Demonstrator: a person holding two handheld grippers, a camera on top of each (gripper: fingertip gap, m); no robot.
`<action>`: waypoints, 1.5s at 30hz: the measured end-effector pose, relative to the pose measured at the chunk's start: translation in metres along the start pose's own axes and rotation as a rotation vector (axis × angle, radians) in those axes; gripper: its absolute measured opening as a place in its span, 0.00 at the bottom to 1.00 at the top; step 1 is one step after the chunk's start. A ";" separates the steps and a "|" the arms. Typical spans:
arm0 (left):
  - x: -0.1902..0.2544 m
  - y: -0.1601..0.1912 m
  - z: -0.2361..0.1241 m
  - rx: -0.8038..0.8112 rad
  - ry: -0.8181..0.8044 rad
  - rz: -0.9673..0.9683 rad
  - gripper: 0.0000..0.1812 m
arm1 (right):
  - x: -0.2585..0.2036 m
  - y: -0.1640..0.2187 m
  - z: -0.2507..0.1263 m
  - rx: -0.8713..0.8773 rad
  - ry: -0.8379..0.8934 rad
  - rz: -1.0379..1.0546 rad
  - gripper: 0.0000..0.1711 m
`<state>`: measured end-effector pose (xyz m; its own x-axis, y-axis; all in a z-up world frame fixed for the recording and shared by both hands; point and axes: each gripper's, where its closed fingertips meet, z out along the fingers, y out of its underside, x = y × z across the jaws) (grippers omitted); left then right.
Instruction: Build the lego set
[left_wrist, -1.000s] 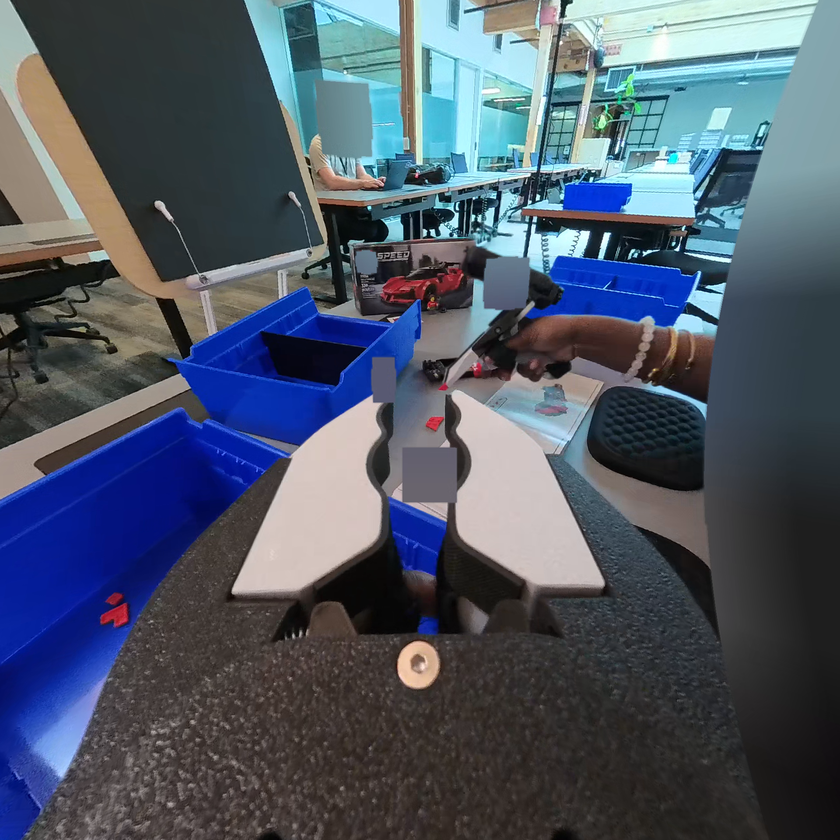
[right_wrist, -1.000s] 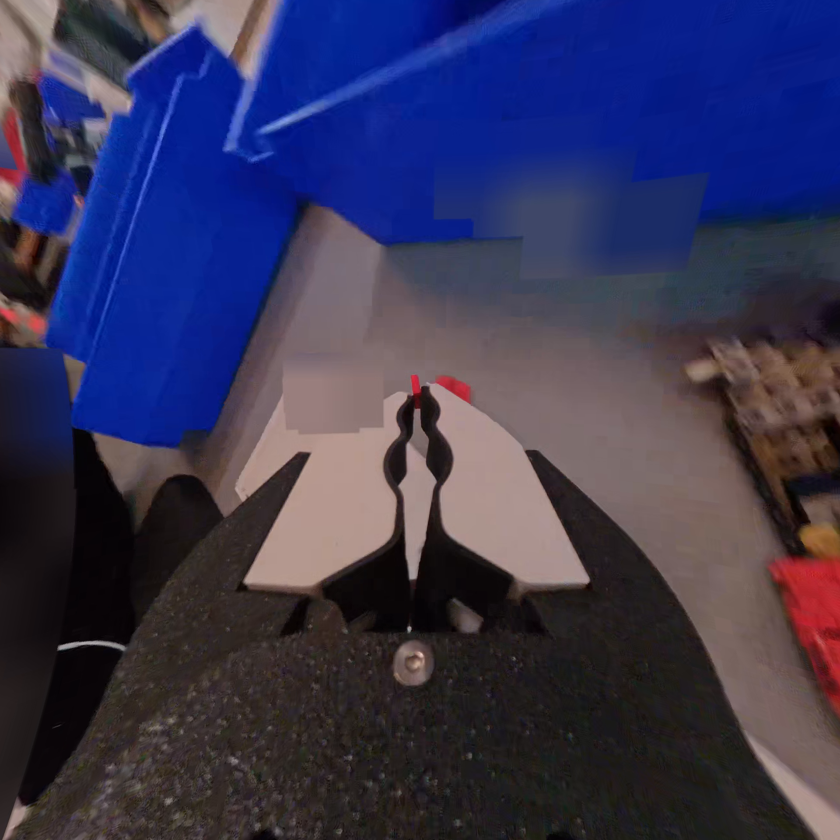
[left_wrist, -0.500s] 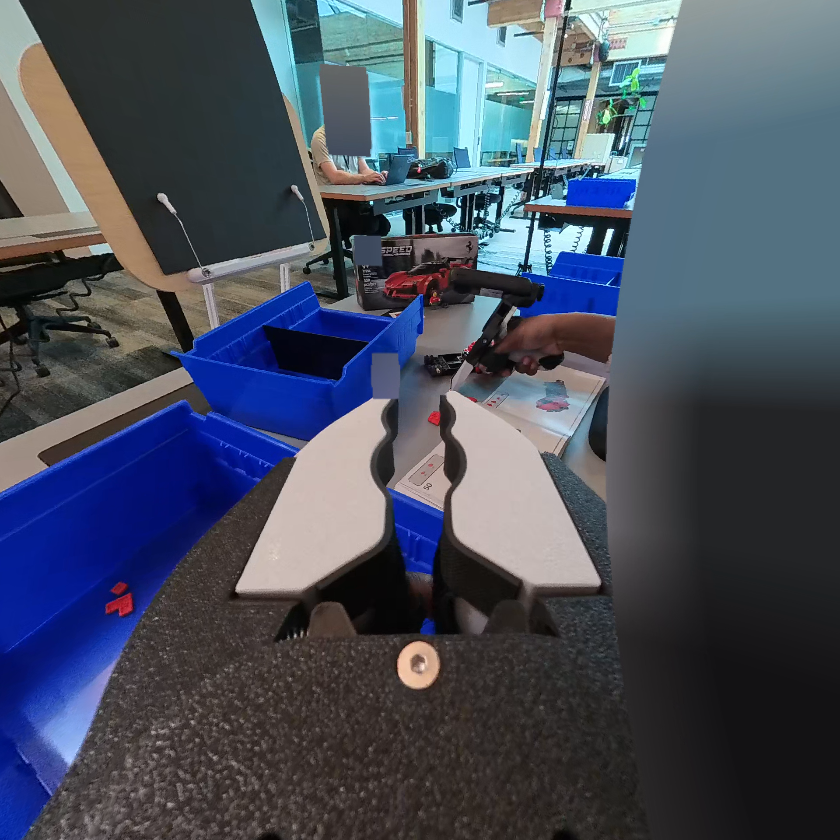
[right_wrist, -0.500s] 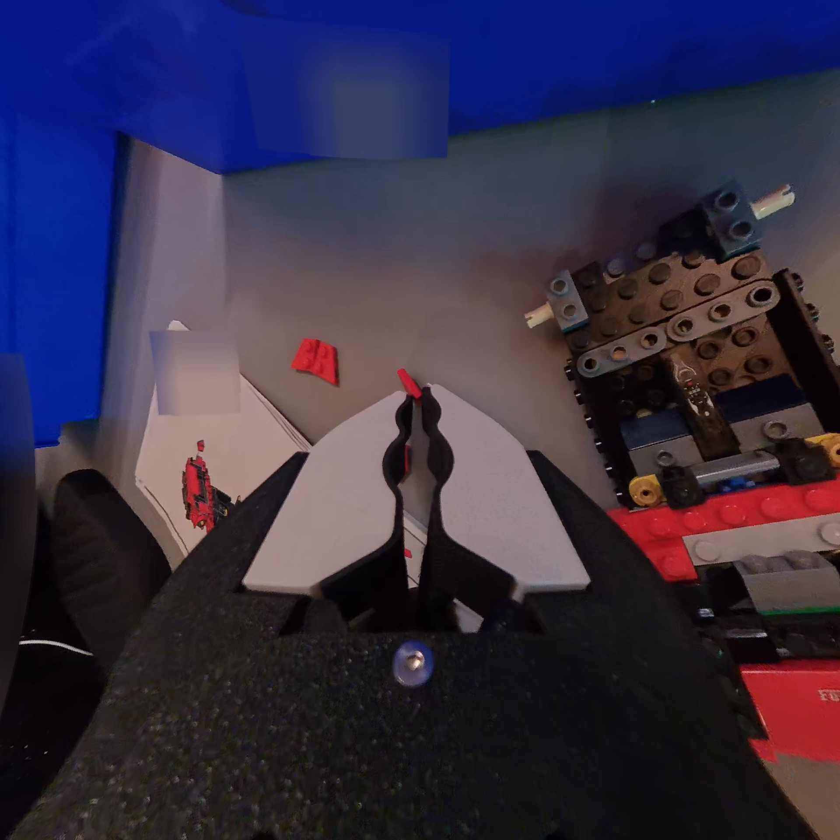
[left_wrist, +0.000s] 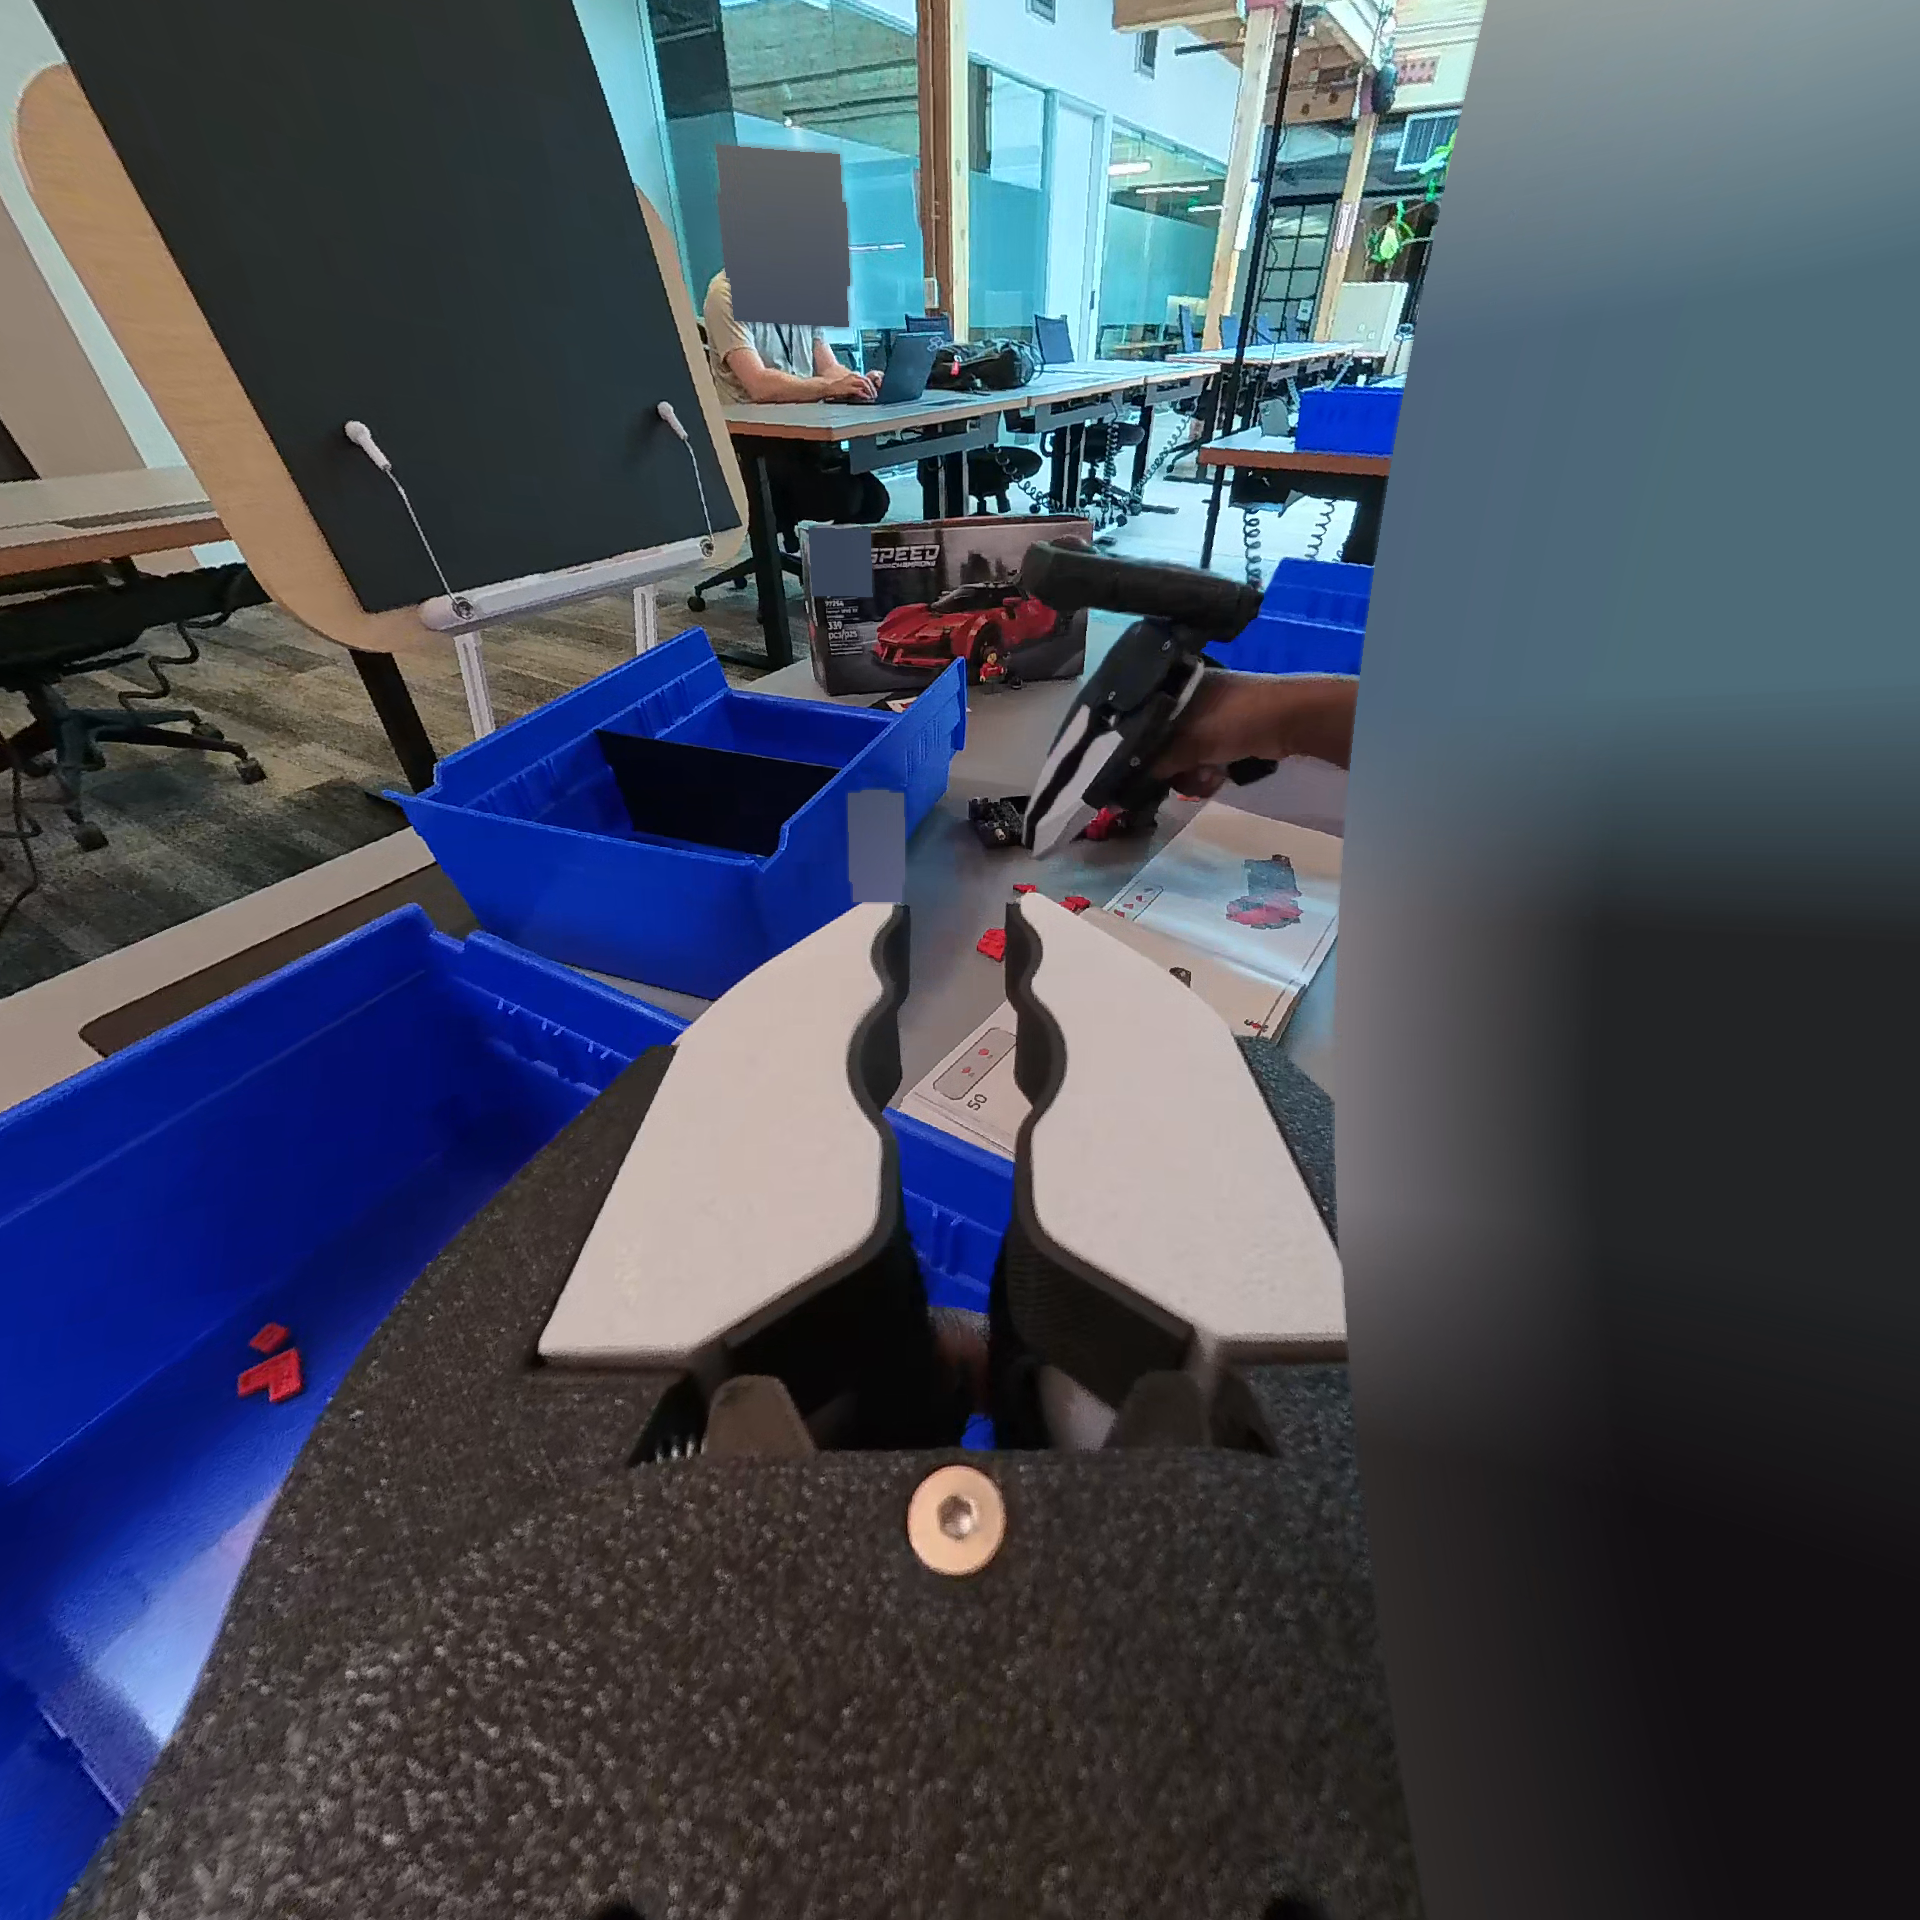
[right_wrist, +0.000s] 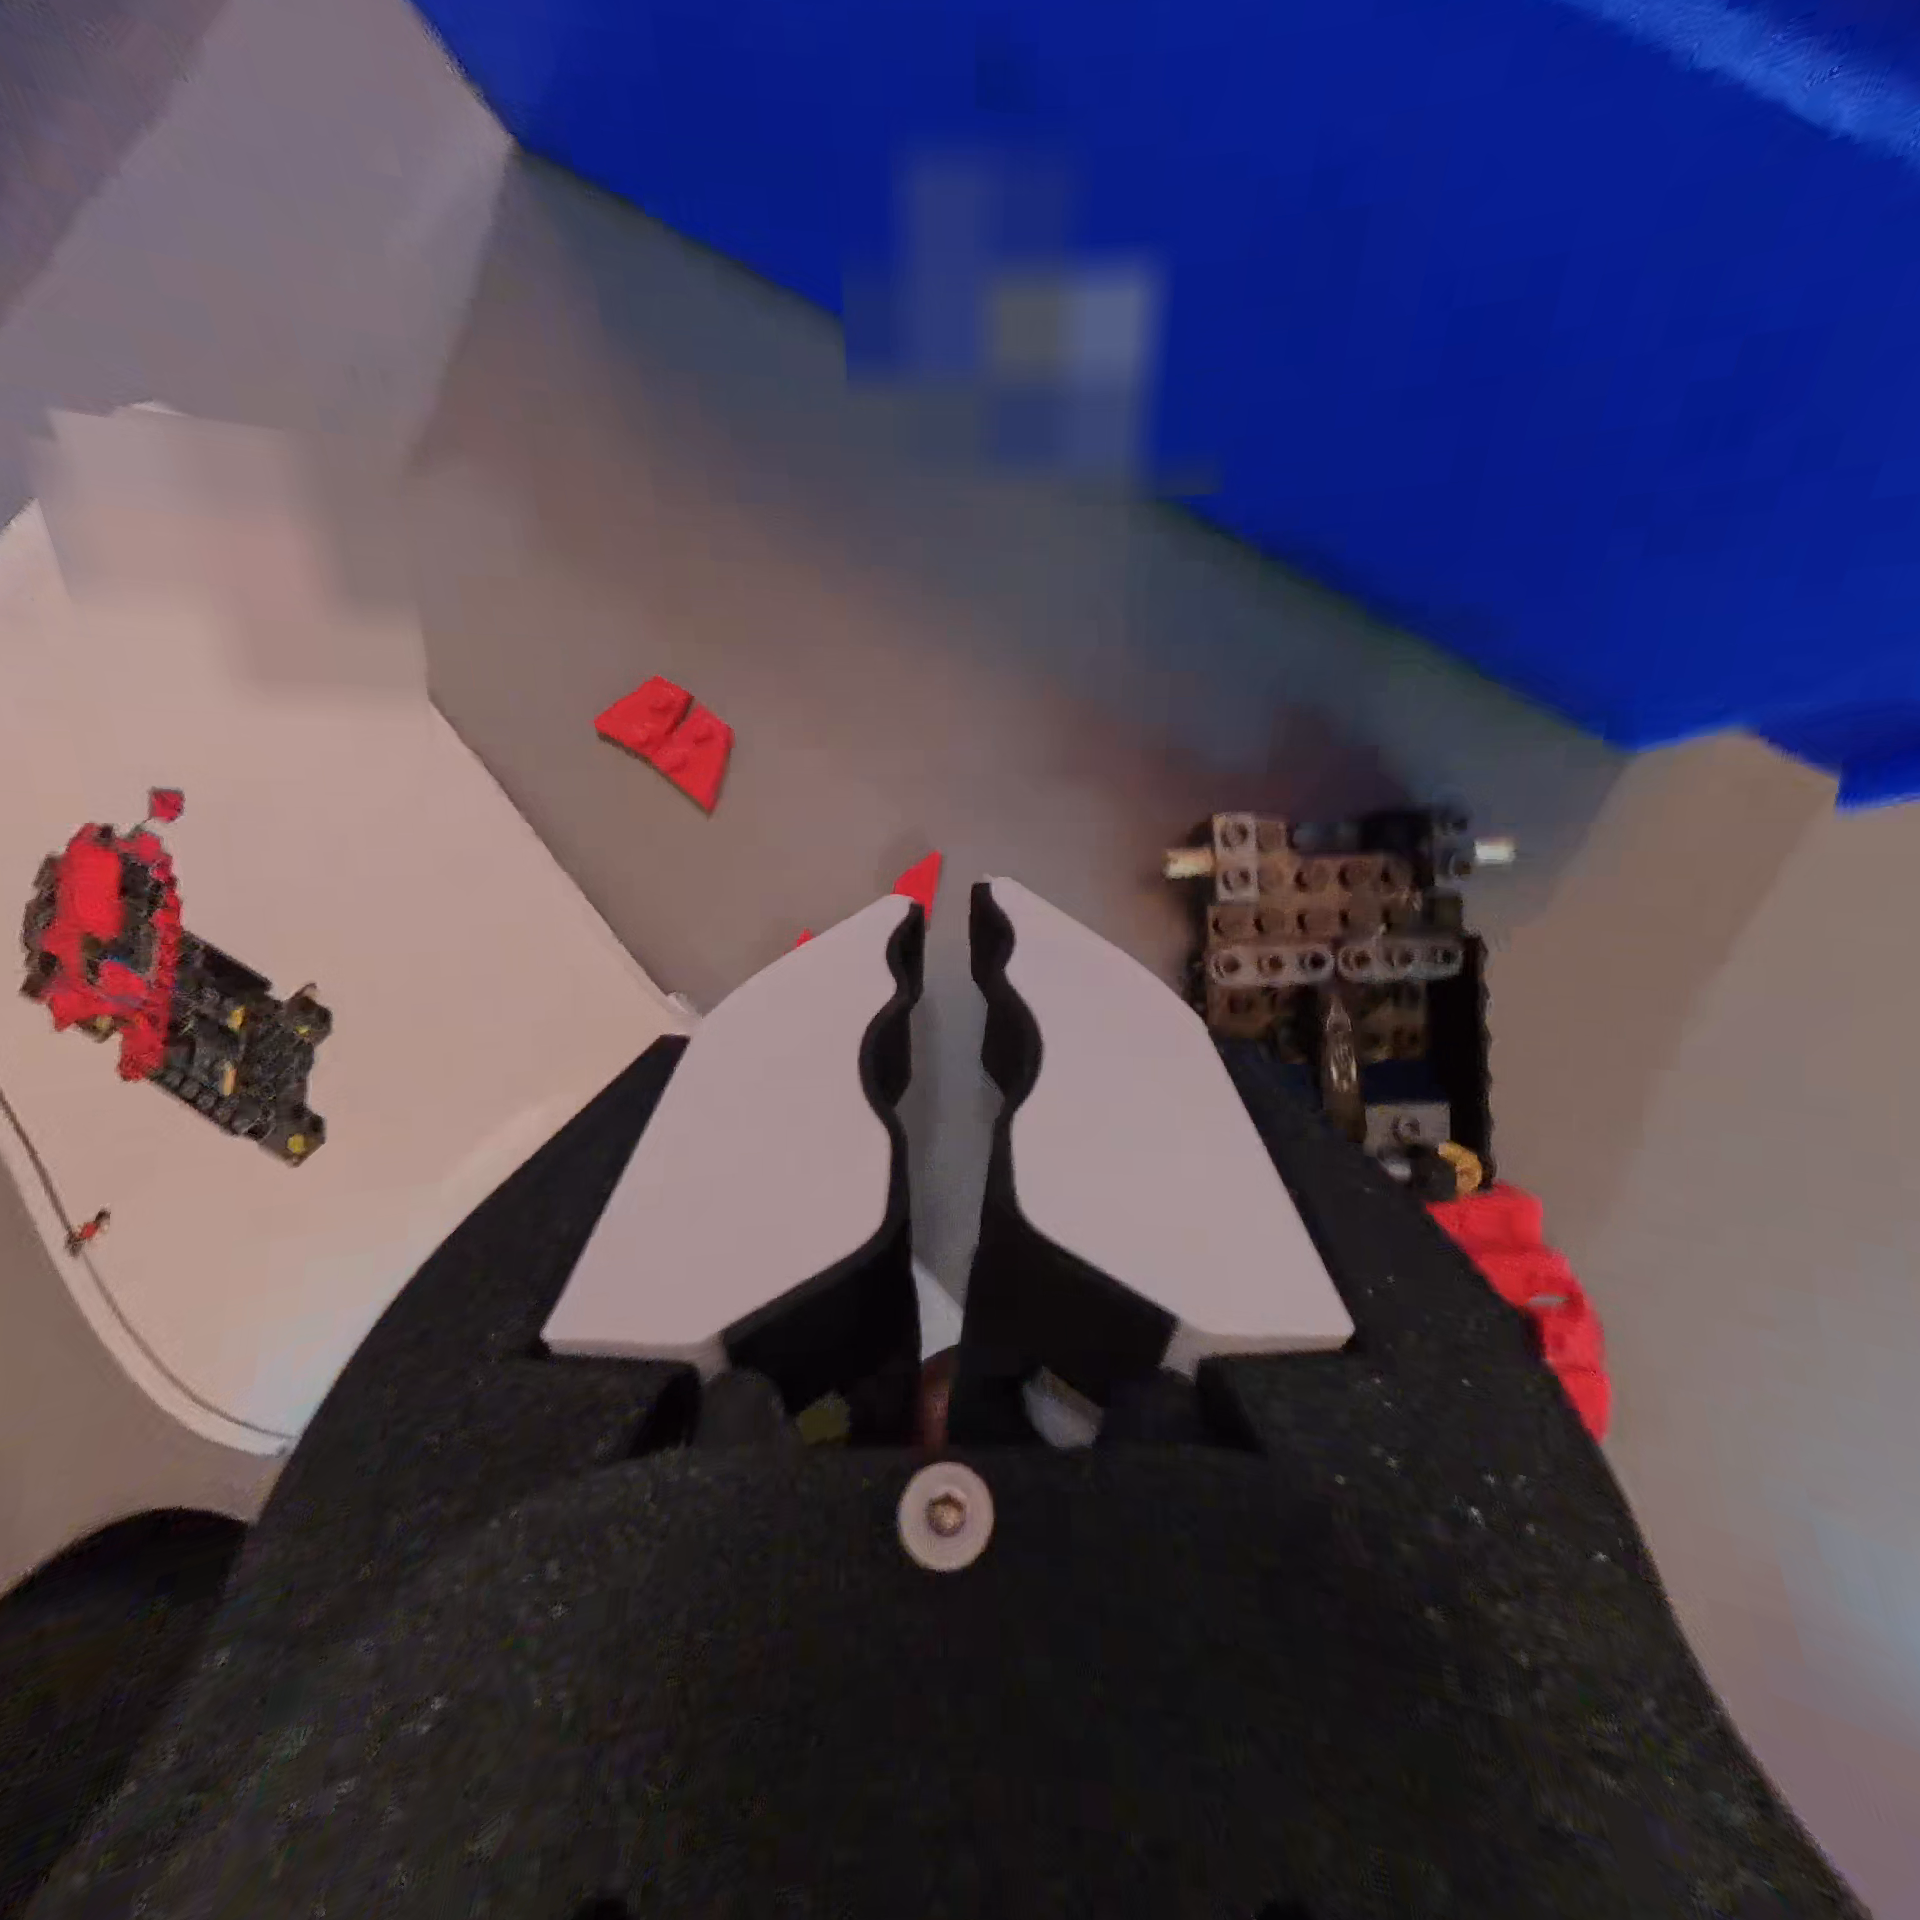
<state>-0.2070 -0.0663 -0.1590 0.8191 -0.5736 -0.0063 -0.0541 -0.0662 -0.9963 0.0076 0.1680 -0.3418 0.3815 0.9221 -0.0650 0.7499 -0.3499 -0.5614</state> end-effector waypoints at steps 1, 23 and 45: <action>0.000 0.000 0.000 0.000 0.001 0.002 0.09 | -0.005 -0.004 0.000 0.003 -0.037 -0.031 0.04; 0.000 0.003 0.002 -0.018 0.003 0.014 0.09 | -0.009 0.013 0.015 -0.020 -0.051 -0.037 0.00; 0.001 0.006 0.003 -0.030 0.006 0.015 0.09 | -0.008 0.020 0.010 0.005 -0.033 0.092 0.00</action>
<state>-0.2050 -0.0644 -0.1649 0.8144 -0.5800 -0.0210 -0.0837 -0.0817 -0.9931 0.0144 0.1552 -0.3605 0.4308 0.8910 -0.1433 0.7098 -0.4327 -0.5558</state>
